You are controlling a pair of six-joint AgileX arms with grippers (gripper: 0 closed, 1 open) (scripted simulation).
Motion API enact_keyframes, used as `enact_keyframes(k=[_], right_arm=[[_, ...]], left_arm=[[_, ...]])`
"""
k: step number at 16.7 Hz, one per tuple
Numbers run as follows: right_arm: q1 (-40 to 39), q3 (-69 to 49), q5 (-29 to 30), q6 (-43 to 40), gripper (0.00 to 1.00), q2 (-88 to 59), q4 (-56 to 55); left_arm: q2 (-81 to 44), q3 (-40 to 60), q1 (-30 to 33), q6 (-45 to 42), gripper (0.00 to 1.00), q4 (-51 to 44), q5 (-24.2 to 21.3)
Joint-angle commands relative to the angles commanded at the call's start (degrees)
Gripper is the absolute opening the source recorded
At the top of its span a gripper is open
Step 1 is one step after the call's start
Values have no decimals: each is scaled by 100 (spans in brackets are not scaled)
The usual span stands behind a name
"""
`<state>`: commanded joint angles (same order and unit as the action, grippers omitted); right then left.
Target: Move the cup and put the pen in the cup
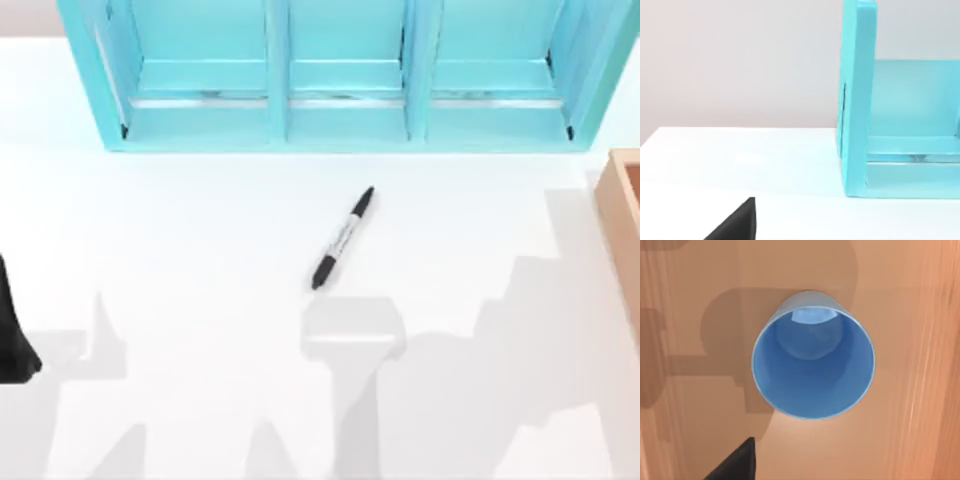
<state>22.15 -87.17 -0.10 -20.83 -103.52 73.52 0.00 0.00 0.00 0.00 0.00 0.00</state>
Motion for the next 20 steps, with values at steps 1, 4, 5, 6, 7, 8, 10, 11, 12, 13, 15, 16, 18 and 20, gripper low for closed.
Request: enact_keyframes(k=[1, 4, 5, 6, 7, 8, 10, 11, 12, 13, 15, 16, 18, 20], right_arm=[[0, 0, 0, 0, 100, 0, 0], [-27, 32, 1, 9, 100, 10, -29], [-21, 97, 1, 15, 100, -16, -98], [-17, 204, 0, 20, 100, -53, -221], [-18, 341, 0, 20, 100, -90, -399], [-19, 495, 1, 21, 100, -135, -622], [-23, 843, 1, 26, 100, -241, -1074], [-26, 1030, 1, 30, 100, -302, -1337], [-29, 1215, 2, 34, 100, -363, -1614], [-32, 1384, 1, 37, 100, -420, -1842], [-28, 1622, 2, 34, 100, -498, -2127], [-24, 1668, 2, 31, 100, -514, -2182], [-23, 1673, 2, 31, 100, -515, -2188], [-23, 1673, 2, 31, 100, -515, -2188]], left_arm=[[0, 0, 0, 0, 100, 0, 0], [0, 0, 0, 0, 100, 0, 0], [0, 0, 0, 0, 100, 0, 0], [0, 0, 0, 0, 100, 0, 0], [0, 0, 0, 0, 100, 0, 0], [0, 0, 0, 0, 100, 0, 0], [0, 0, 0, 0, 100, 0, 0], [0, 0, 0, 0, 100, 0, 0], [0, 0, 0, 0, 100, 0, 0], [0, 0, 0, 0, 100, 0, 0], [0, 0, 0, 0, 100, 0, 0], [0, 0, 0, 0, 100, 0, 0], [0, 0, 0, 0, 100, 0, 0], [0, 0, 0, 0, 100, 0, 0]])
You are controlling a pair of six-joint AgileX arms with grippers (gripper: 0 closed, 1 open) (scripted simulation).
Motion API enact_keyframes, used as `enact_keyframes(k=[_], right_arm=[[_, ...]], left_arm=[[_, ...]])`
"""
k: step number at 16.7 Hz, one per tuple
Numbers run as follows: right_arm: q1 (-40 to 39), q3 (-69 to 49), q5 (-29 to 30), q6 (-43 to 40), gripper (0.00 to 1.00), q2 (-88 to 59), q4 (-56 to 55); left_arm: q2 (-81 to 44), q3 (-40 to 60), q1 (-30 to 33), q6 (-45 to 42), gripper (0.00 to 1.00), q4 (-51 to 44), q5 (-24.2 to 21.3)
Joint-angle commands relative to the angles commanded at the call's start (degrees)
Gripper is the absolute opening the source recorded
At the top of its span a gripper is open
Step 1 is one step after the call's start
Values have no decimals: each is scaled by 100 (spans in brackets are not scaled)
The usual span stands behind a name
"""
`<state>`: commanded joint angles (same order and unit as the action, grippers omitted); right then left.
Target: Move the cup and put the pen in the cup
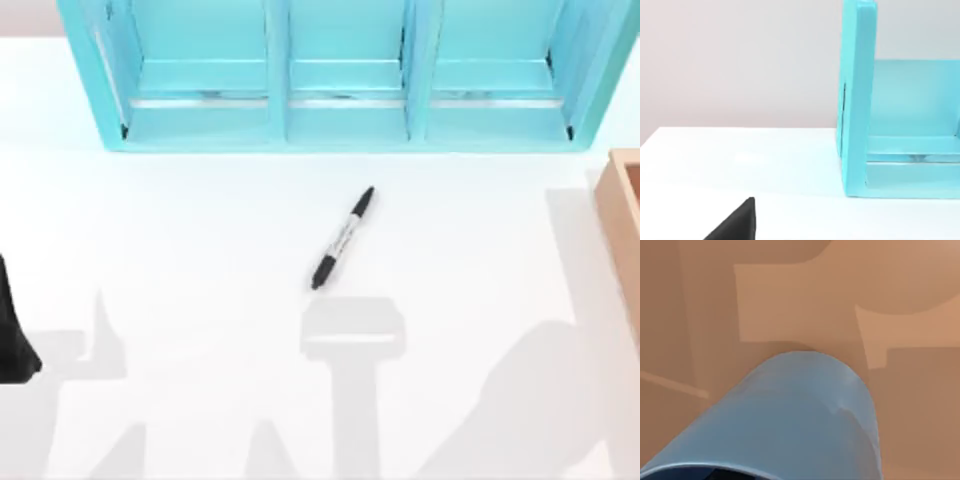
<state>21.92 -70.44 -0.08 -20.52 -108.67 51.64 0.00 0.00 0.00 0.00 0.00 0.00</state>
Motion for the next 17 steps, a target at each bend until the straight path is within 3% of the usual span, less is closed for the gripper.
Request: enact_keyframes(k=[13, 17], right_arm=[[0, 0, 0, 0, 2, 0, 0], [0, 0, 0, 0, 0, 0, 0]], left_arm=[[0, 0, 0, 0, 100, 0, 0], [0, 0, 0, 0, 100, 0, 0]])
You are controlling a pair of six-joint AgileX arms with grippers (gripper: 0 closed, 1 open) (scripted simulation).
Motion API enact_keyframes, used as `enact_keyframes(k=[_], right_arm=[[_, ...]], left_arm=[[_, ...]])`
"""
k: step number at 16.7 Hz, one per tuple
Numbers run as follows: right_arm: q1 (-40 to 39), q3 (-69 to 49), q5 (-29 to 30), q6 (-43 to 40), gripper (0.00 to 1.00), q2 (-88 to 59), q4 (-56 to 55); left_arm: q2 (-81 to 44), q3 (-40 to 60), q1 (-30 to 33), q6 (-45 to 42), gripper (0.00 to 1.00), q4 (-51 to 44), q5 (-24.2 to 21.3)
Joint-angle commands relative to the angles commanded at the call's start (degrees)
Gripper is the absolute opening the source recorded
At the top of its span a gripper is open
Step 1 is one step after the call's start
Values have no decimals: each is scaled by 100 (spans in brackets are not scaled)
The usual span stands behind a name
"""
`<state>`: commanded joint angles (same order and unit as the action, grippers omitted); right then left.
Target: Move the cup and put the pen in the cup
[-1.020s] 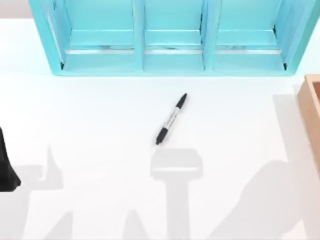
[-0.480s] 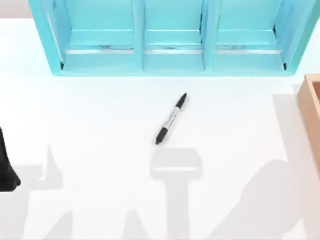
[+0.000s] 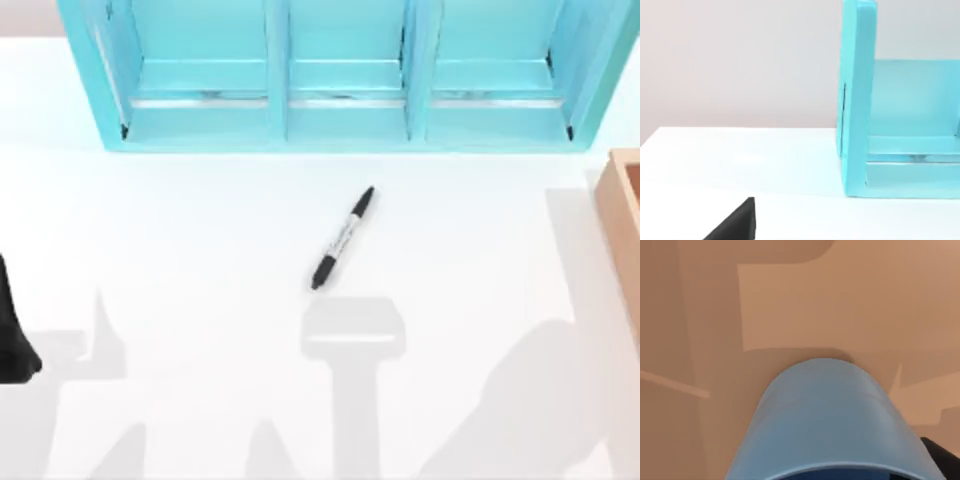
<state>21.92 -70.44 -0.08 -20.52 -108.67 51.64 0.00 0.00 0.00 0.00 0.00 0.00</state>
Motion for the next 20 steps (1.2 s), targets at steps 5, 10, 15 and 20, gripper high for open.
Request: enact_keyframes(k=[5, 10, 15, 20], right_arm=[[-2, -2, -1, 5, 0, 8, 1], [-552, -589, 4, 586, 0, 172, 672], [-1784, -1658, 8, 1788, 0, 569, 2391], [-2577, -2311, 6, 2566, 0, 935, 3233]], left_arm=[[0, 0, 0, 0, 100, 0, 0], [0, 0, 0, 0, 100, 0, 0], [0, 0, 0, 0, 100, 0, 0], [0, 0, 0, 0, 100, 0, 0]])
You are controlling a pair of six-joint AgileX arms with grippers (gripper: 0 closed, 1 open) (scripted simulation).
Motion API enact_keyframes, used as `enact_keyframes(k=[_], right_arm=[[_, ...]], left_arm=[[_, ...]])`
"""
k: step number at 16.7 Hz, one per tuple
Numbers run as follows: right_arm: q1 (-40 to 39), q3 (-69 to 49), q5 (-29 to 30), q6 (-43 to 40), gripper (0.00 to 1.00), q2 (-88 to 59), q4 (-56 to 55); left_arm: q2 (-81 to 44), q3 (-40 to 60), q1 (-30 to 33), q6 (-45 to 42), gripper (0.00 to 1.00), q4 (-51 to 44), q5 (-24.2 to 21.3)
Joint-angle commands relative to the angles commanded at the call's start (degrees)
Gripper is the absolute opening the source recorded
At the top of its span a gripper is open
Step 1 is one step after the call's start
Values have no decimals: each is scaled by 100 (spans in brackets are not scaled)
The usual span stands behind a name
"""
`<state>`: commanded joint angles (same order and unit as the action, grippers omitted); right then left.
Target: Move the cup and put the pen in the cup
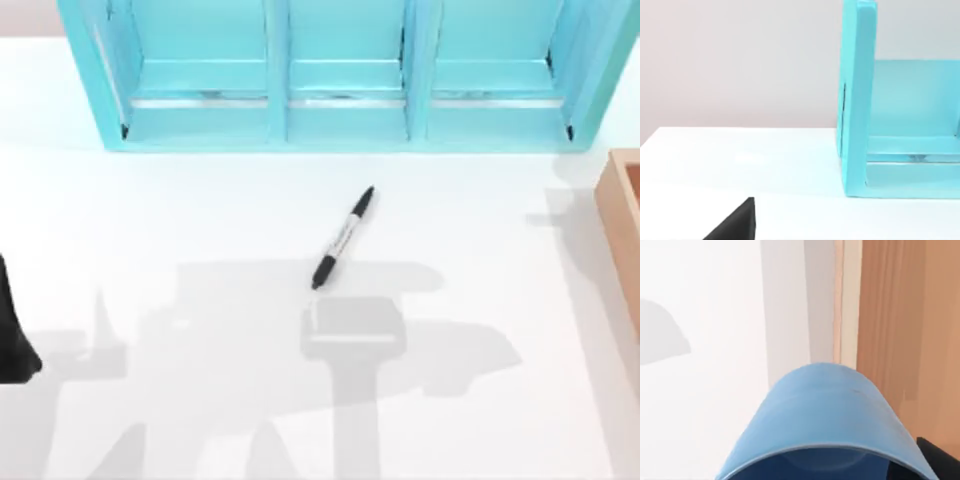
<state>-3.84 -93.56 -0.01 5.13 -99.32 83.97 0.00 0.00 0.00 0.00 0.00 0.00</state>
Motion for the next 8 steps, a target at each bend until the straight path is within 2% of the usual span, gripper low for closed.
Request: enact_keyframes(k=[5, 8], right_arm=[[9, 17, -19, 21, 0, -45, -31], [-285, -16, -57, 337, 0, -412, -424]], left_arm=[[0, 0, 0, 0, 100, 0, 0], [0, 0, 0, 0, 100, 0, 0]])
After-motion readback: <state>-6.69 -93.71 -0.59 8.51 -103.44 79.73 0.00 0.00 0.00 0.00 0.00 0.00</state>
